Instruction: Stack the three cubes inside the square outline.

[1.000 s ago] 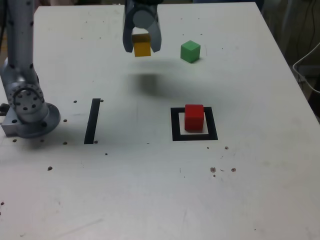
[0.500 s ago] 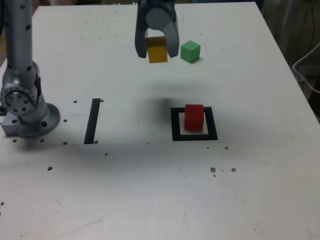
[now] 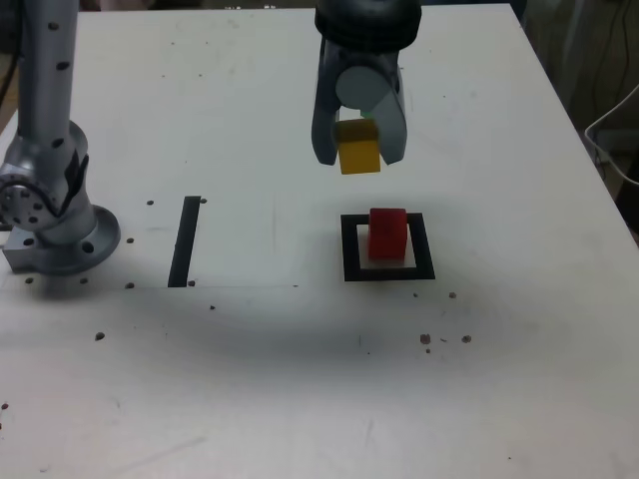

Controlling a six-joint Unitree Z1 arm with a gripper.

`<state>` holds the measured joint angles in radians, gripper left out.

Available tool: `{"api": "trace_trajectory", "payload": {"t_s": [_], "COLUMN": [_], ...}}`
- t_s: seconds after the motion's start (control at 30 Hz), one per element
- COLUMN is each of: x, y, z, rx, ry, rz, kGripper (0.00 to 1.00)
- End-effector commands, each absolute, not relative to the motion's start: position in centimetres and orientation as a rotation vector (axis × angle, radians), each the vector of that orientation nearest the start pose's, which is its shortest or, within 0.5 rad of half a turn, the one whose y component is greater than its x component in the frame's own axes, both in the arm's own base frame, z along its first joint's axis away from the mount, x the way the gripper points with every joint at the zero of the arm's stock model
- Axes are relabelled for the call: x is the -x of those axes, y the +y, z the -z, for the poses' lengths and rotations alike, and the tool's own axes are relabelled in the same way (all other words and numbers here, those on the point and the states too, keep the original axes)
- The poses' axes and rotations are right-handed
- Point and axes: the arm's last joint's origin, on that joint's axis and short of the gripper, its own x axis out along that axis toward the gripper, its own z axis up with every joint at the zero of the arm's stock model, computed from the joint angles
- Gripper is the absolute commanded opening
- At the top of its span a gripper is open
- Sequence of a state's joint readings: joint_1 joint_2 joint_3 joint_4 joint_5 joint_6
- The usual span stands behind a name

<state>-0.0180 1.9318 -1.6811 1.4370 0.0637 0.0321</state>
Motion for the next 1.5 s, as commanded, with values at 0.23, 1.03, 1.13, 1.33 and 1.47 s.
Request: {"api": "trace_trajectory", "payload": {"t_s": [0.23,1.03,1.13,1.33,1.47], "x": [-34.6,-36.7,-36.8,-37.3,-37.6], "y": [-2.1,-3.5,-3.4,-3.5,-3.5], "z": [-31.0,-28.3,-28.1,-27.0,-26.4], "rx": [-0.091,-0.136,-0.145,-0.152,-0.149], "ry": [1.679,1.732,1.734,1.754,1.758], "rz": [0.024,0.019,0.012,0.008,0.012], "kGripper": [0.15,0.15,0.15,0.16,0.17]}}
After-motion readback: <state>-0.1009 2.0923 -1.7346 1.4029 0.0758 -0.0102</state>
